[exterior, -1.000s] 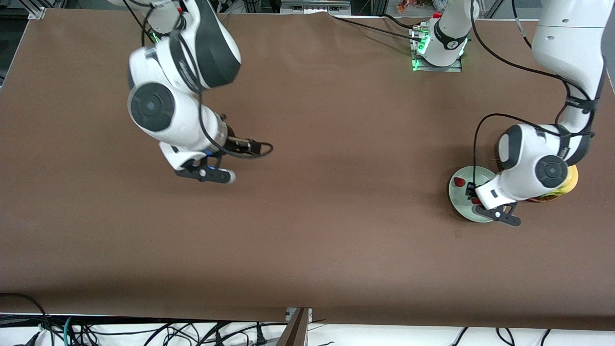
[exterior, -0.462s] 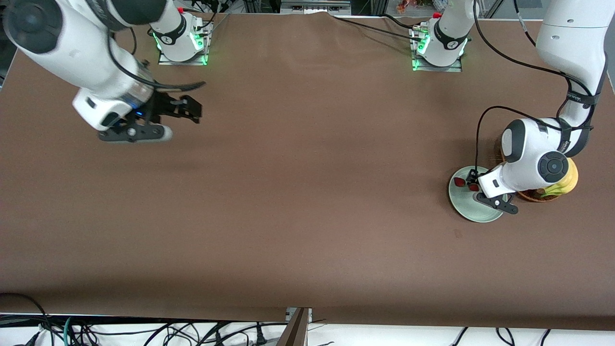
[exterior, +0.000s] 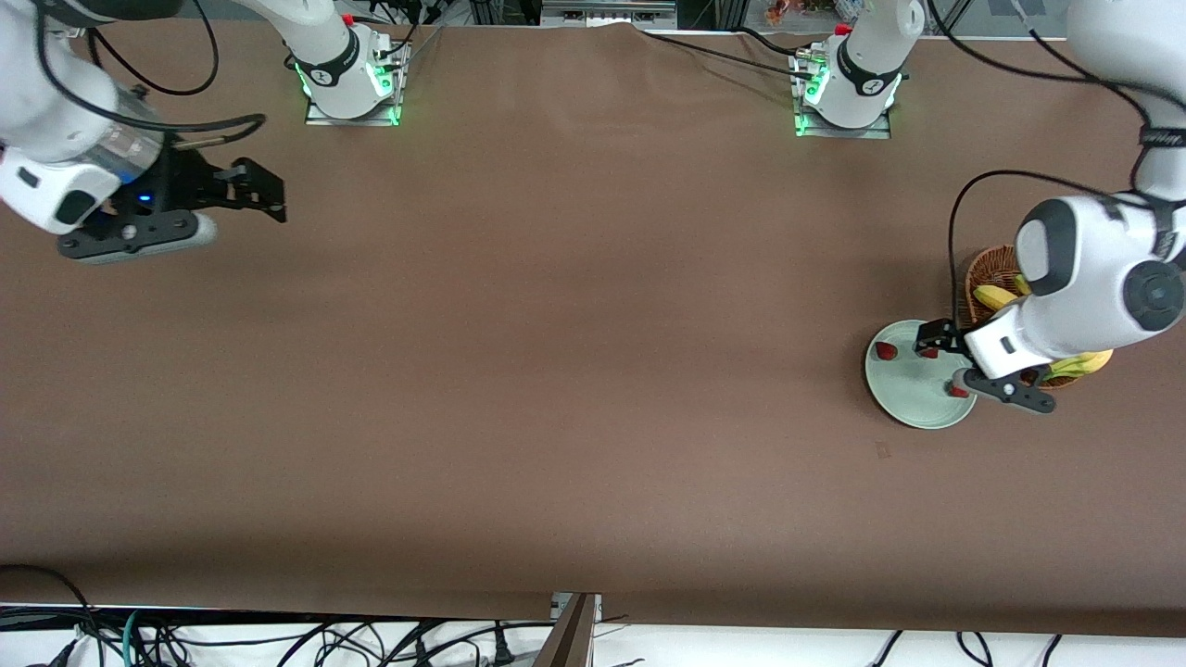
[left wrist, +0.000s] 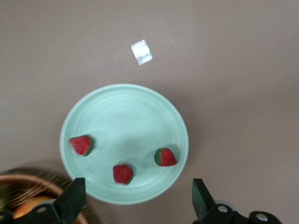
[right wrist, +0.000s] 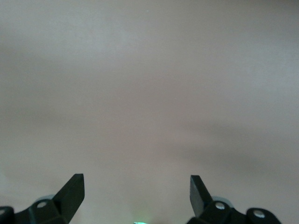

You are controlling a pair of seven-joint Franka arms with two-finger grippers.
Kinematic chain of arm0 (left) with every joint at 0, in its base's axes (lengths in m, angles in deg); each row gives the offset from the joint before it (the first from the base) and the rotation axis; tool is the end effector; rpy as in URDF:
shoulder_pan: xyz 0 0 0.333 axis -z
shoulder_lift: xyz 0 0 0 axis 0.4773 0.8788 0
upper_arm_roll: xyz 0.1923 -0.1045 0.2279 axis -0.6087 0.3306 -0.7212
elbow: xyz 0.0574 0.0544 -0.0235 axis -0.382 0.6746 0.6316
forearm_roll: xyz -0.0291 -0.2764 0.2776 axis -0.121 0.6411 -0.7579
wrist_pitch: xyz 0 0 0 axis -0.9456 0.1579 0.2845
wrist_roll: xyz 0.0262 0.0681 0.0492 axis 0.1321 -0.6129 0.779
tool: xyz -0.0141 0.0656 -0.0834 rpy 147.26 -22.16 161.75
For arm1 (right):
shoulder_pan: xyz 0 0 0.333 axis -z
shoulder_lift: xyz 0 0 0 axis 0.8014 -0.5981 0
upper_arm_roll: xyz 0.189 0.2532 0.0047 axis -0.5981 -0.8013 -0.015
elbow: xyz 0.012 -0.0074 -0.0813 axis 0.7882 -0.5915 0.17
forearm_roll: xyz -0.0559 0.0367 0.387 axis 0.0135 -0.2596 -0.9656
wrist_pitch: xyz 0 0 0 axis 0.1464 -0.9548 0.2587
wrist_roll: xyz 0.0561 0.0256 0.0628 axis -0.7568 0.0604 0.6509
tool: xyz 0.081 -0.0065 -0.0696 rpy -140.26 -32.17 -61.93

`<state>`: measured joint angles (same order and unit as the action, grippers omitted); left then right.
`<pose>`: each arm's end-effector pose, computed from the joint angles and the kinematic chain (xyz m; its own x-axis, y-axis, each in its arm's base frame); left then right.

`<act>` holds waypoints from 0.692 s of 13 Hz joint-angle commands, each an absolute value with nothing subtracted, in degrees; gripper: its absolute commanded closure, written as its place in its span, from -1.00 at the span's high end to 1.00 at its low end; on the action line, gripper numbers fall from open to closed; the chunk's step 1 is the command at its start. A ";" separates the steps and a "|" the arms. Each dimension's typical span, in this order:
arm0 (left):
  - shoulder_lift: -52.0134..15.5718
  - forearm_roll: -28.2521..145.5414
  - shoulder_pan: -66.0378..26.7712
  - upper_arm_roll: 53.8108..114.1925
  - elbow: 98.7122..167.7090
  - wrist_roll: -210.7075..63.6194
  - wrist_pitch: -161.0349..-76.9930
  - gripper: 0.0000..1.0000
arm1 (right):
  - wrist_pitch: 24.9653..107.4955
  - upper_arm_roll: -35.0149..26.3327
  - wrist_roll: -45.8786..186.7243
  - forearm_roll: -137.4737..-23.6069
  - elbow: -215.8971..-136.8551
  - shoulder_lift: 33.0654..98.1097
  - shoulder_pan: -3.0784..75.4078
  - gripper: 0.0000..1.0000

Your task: Collect all strawberries into plate

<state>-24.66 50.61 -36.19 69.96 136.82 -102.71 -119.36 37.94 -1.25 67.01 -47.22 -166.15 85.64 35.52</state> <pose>0.6272 0.0402 0.3548 0.9450 -0.3201 -0.0666 -0.3157 -0.9463 0.0693 0.5578 0.1001 0.5985 0.9782 0.1898 -0.0843 0.1855 -0.9810 -0.0563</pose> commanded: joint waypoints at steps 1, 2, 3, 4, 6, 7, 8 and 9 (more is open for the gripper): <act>-27.75 51.50 -35.36 70.16 128.80 -103.20 -112.78 1.00 | 39.12 -8.64 68.64 -43.54 -170.25 89.84 42.79 0.99; -29.32 51.50 -35.36 70.16 126.94 -103.20 -112.86 1.00 | 39.12 -8.73 68.73 -42.47 -169.99 89.84 42.72 0.99; -30.38 51.50 -35.28 70.25 125.71 -103.28 -112.77 1.00 | 39.03 -8.65 68.73 -42.46 -169.90 89.84 42.72 0.99; -31.53 51.67 -35.28 70.25 125.61 -103.29 -112.77 1.00 | 39.20 -8.65 68.73 -42.46 -169.64 89.93 42.72 0.99; -33.46 51.67 -35.28 70.25 125.61 -101.20 -111.11 1.00 | 39.12 -8.65 68.12 -42.46 -169.20 89.84 42.54 0.99; -34.17 51.67 -35.28 70.25 125.43 -96.30 -107.79 1.00 | 39.12 -8.65 68.12 -42.55 -168.76 89.58 42.54 0.99; -35.13 51.59 -35.10 70.16 124.82 -90.25 -104.63 1.00 | 38.85 -8.65 68.03 -42.55 -167.89 89.32 42.45 0.99; -36.36 51.50 -34.84 70.25 124.03 -85.49 -101.20 1.00 | 38.77 -8.65 68.03 -42.55 -167.71 89.23 42.54 0.99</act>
